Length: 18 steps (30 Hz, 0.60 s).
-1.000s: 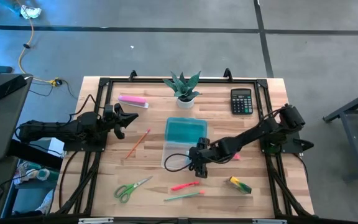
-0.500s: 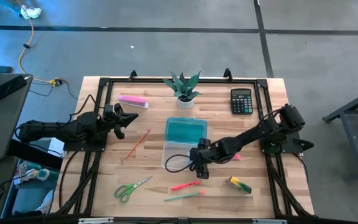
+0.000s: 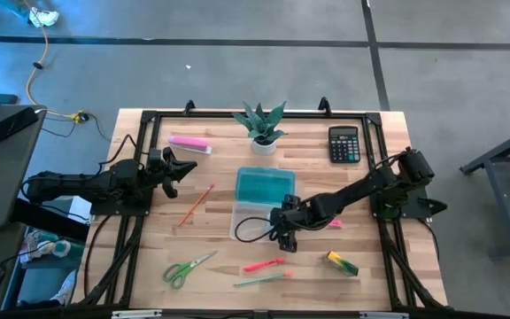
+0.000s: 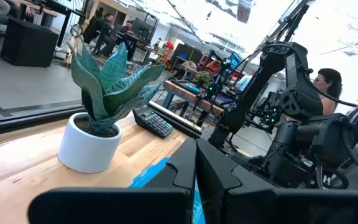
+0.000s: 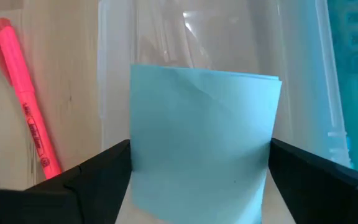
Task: Pack school essentials
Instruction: Put the blue sticky notes into the blue supply box, then put the yellow pencil into the blue supply box
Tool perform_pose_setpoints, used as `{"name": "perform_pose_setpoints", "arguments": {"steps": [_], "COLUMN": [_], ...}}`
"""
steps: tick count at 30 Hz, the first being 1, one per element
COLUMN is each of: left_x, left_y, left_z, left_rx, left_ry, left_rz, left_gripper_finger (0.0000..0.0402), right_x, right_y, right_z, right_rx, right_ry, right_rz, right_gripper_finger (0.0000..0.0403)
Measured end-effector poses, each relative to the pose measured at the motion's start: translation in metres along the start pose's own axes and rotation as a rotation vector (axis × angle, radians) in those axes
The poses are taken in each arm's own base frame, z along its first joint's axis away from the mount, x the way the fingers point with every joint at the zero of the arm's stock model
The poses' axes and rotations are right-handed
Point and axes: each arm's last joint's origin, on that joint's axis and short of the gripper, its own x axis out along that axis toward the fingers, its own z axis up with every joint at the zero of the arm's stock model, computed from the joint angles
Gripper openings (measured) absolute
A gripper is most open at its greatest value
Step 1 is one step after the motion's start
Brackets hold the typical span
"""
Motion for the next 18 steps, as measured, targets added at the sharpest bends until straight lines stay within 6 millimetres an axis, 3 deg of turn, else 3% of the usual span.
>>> {"name": "perform_pose_setpoints", "arguments": {"steps": [5, 9, 18], "left_x": [0.0, 0.0, 0.0], "left_y": [0.0, 0.0, 0.0], "left_z": [0.0, 0.0, 0.0], "left_rx": [0.0, 0.0, 0.0], "left_ry": [0.0, 0.0, 0.0], "left_rz": [0.0, 0.0, 0.0], "left_gripper_finger": [0.0, 0.0, 0.0], "right_x": [0.0, -0.001, -0.033], "right_y": [0.0, 0.0, -0.002], "right_z": [0.0, 0.001, 0.012], "right_rx": [0.019, 0.042, 0.185], "right_ry": [0.0, -0.014, -0.134], "right_rz": [-0.002, 0.003, -0.006], "right_gripper_finger": [0.0393, 0.0395, 0.0394]}}
